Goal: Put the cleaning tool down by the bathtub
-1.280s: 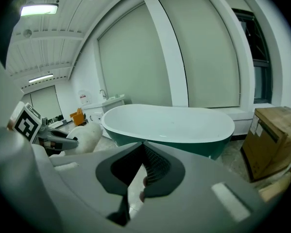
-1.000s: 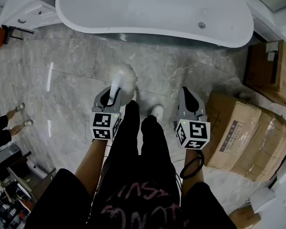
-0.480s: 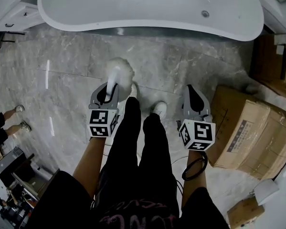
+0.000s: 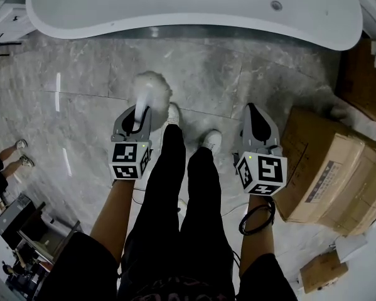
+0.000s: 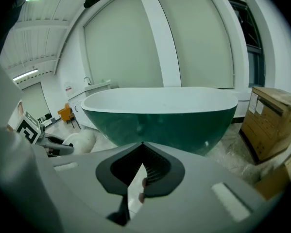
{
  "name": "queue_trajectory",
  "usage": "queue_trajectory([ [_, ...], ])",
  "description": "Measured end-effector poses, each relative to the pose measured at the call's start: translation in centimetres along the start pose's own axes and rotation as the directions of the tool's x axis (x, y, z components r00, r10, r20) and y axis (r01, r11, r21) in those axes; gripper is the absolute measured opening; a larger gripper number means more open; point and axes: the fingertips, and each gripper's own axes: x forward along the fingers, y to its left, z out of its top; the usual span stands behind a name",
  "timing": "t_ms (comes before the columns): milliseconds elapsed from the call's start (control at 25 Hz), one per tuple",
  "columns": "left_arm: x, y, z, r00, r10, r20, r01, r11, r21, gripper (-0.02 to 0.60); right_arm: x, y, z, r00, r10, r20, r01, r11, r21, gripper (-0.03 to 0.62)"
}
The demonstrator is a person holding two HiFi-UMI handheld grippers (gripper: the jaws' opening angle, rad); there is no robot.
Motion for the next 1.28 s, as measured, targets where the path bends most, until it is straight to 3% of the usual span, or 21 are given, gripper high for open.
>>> queue_trajectory([
  [600,7.1,1.8,-5.6,0.998,-0.023,-0.05,0.023,1.0,-0.009,0.084,5.7,-0.5,-7.7,0.997,-0.001,-0.081,0.002,1.0,0.012,0.023],
  [1280,14.2,3.2,-9.5,0.998,-0.015,-0.056,0.016,1.0,0.018,0.084,12.4,-1.9,-13.5,0.994,0.023,-0.107,-0.022,1.0,0.008,0.023],
])
